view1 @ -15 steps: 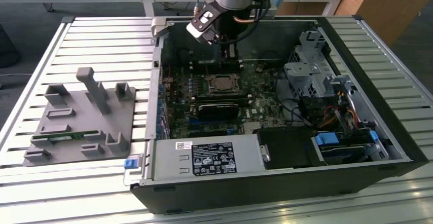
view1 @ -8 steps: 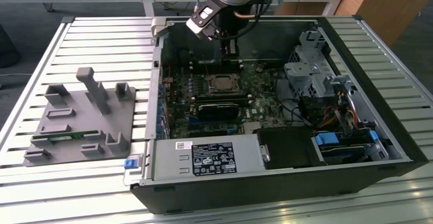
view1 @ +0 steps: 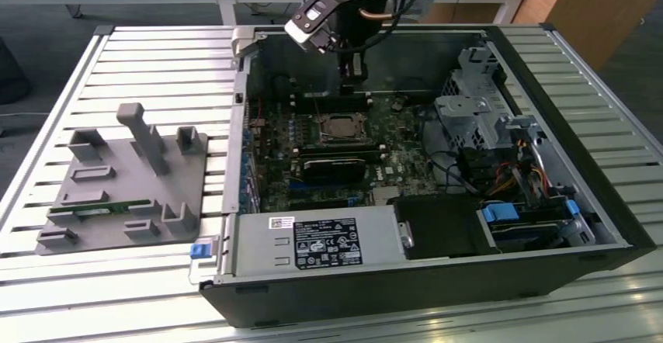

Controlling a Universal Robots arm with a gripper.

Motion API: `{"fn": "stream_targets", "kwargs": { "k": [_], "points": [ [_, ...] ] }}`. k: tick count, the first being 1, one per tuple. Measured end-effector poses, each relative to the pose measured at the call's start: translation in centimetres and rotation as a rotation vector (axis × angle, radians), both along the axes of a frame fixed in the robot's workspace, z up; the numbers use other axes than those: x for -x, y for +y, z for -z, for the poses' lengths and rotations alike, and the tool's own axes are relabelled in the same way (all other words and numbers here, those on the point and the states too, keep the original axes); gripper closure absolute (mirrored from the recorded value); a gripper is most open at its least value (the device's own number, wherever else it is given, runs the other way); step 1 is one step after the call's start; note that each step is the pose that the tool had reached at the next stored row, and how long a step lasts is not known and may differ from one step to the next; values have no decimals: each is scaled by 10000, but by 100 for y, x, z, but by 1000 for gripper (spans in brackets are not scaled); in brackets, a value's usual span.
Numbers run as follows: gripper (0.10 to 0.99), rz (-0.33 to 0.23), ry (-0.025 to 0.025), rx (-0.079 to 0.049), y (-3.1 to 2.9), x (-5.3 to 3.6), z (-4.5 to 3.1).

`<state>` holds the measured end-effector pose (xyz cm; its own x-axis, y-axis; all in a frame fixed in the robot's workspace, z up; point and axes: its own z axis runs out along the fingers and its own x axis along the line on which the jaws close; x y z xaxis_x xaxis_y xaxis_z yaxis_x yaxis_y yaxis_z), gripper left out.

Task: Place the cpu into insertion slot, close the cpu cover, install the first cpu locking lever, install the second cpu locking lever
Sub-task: 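Install the first cpu locking lever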

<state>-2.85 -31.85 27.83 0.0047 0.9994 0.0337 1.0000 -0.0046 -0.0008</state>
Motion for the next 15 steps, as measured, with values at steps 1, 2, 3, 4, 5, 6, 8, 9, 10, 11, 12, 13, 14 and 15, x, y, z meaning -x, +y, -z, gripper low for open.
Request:
{"fn": "stream_targets", "kwargs": {
  "k": [1, 2, 3, 4, 5, 6, 8, 9, 10, 11, 12, 13, 14, 15],
  "points": [
    [980, -3, -3, -1, 0, 0, -6],
    [980, -34, -5, -2, 0, 0, -5],
    [980, -180, -5, -2, 0, 0, -5],
    [980, -358, -5, -1, 0, 0, -6],
    [980, -539, -4, -1, 0, 0, -6],
    [980, -719, -4, 0, 0, 0, -5],
    [980, -1059, -3, 1, 0, 0, -3],
    [980, -1214, -3, 5, 0, 0, -2],
    [980, -1361, -3, 6, 0, 0, -2],
    [980, -1508, -3, 5, 0, 0, -1],
    [980, -1643, -4, 5, 0, 0, -1],
    [980, -1781, -3, 5, 0, 0, -1],
    [980, -1923, -3, 5, 0, 0, -1],
    [980, -2064, -4, 5, 0, 0, 0]
  ]
}}
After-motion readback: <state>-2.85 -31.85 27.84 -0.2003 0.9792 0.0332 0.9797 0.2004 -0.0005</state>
